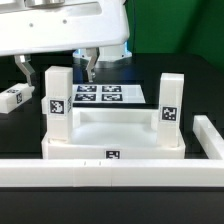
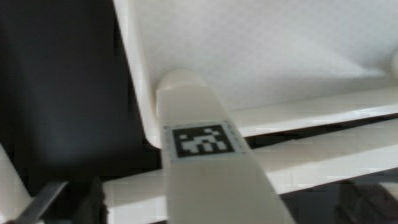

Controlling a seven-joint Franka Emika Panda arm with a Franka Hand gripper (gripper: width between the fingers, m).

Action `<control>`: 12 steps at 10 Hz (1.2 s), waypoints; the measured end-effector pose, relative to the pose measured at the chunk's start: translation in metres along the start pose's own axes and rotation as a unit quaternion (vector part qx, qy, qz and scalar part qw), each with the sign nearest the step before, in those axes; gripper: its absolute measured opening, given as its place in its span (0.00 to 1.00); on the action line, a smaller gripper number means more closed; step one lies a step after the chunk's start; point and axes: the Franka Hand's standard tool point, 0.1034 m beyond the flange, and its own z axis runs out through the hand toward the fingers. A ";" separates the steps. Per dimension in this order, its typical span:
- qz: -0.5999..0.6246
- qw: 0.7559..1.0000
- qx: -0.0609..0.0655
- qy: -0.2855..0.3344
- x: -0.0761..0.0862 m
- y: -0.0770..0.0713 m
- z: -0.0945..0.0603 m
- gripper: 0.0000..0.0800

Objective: Assemble desk

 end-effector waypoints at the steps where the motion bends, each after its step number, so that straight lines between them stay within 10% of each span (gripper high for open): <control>1: -0.001 1.000 0.000 0.000 0.000 -0.001 0.000 0.81; 4: -0.004 1.000 -0.002 -0.005 -0.001 -0.001 0.001 0.81; 7: -0.021 0.998 -0.049 -0.034 0.001 -0.009 0.009 0.81; 12: -0.038 0.998 -0.043 -0.035 0.001 -0.005 0.010 0.81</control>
Offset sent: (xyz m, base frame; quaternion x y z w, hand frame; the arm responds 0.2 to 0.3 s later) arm 0.0000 0.0000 0.0000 0.0000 0.0000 0.0000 1.0000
